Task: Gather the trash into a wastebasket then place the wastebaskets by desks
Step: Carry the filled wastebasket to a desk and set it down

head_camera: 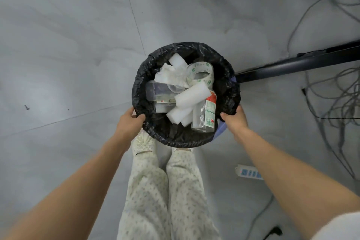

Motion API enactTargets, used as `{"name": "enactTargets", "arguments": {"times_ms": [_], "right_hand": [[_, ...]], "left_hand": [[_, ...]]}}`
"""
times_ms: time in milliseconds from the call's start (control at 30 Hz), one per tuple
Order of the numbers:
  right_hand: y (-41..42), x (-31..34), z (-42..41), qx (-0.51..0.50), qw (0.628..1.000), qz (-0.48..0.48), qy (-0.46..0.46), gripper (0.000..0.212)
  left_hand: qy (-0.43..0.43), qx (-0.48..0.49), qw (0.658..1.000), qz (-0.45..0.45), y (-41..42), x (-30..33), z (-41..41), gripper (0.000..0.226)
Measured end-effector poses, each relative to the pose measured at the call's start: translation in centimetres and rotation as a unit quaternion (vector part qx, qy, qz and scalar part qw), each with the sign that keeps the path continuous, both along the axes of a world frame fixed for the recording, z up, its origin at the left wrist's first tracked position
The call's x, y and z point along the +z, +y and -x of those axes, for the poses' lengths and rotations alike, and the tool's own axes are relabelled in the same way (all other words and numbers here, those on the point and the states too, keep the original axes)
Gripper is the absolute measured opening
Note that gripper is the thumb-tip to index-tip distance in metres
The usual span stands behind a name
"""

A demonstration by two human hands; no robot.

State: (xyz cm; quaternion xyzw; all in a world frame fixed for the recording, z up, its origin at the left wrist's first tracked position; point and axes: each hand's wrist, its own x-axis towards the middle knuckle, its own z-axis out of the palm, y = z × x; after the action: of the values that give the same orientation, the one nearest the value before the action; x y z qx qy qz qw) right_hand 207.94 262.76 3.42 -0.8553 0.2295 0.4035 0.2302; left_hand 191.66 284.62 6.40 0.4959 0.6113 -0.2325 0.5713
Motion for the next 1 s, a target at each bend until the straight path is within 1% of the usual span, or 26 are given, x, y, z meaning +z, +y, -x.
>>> {"name": "enactTargets", "arguments": {"times_ms": [67,133,233,267,333,400,467,533,567,633,667,700,733,767,800,833,900,967,1000], "right_hand": [[0.6,1.8,0.9,-0.008,1.0,0.013,-0.004,0.059],[2.1,5.1,1.8,-0.03,1.0,0.006,0.006,0.052],[4.6,12.3,2.9,-0.034,0.998,-0.036,0.048,0.051],[5.3,13.9,3.2,-0.015,0.997,-0.047,0.061,0.048],[6.7,19.1,3.3,0.029,0.996,-0.068,0.051,0.041],[7.8,24.5,3.4,0.063,0.994,-0.088,0.011,0.038],[8.1,29.7,3.5,0.077,0.991,-0.109,-0.024,0.037],[7.5,34.9,4.2,0.079,0.986,-0.133,-0.064,0.035],[6.7,37.3,4.9,0.081,0.984,-0.137,-0.086,0.034],[4.3,41.6,6.5,0.076,0.981,-0.128,-0.125,0.034],[3.3,42.6,7.3,0.072,0.982,-0.123,-0.126,0.034],[1.1,44.5,8.6,0.048,0.983,-0.115,-0.137,0.034],[-0.6,45.6,9.7,0.038,0.983,-0.107,-0.145,0.034],[-3.4,47.2,11.2,0.007,0.982,-0.095,-0.162,0.034],[-5.7,48.6,12.7,-0.02,0.981,-0.08,-0.174,0.034],[-7.2,49.1,13.5,-0.036,0.98,-0.07,-0.18,0.033],[-13.3,51.3,17.7,-0.122,0.969,-0.036,-0.213,0.033],[-18.3,52.5,22.2,-0.202,0.953,-0.026,-0.226,0.033],[-20.4,52.8,24.3,-0.235,0.944,-0.024,-0.232,0.034]], "left_hand": [[0.005,-0.026,1.0,-0.008,0.4,2.1,0.1,0.053],[0.009,-0.054,0.998,-0.008,1.0,5.0,0.1,0.057],[-0.012,-0.137,0.99,-0.019,1.8,11.0,-1.2,0.051],[-0.021,-0.169,0.985,-0.03,1.9,12.5,-2.0,0.048],[-0.051,-0.252,0.963,-0.073,2.5,17.3,-4.0,0.043],[-0.09,-0.333,0.931,-0.118,2.5,22.2,-5.9,0.043],[-0.135,-0.403,0.892,-0.154,2.0,26.7,-7.4,0.044],[-0.18,-0.471,0.843,-0.188,0.9,31.1,-8.3,0.043],[-0.202,-0.51,0.811,-0.202,0.0,33.2,-8.4,0.042],[-0.233,-0.595,0.737,-0.222,-2.0,36.5,-8.8,0.041],[-0.234,-0.625,0.71,-0.225,-2.6,37.3,-8.8,0.042],[-0.241,-0.662,0.675,-0.22,-4.4,38.9,-8.9,0.043],[-0.244,-0.685,0.652,-0.216,-5.7,39.9,-8.9,0.044],[-0.256,-0.713,0.618,-0.21,-8.3,41.4,-8.8,0.045],[-0.271,-0.729,0.595,-0.203,-10.7,42.6,-8.6,0.047],[-0.281,-0.734,0.585,-0.2,-12.1,43.3,-8.4,0.048],[-0.32,-0.769,0.52,-0.189,-19.0,45.6,-6.6,0.048],[-0.338,-0.801,0.465,-0.169,-25.0,47.0,-3.8,0.047],[-0.34,-0.814,0.444,-0.157,-27.6,47.4,-2.4,0.047]]}}
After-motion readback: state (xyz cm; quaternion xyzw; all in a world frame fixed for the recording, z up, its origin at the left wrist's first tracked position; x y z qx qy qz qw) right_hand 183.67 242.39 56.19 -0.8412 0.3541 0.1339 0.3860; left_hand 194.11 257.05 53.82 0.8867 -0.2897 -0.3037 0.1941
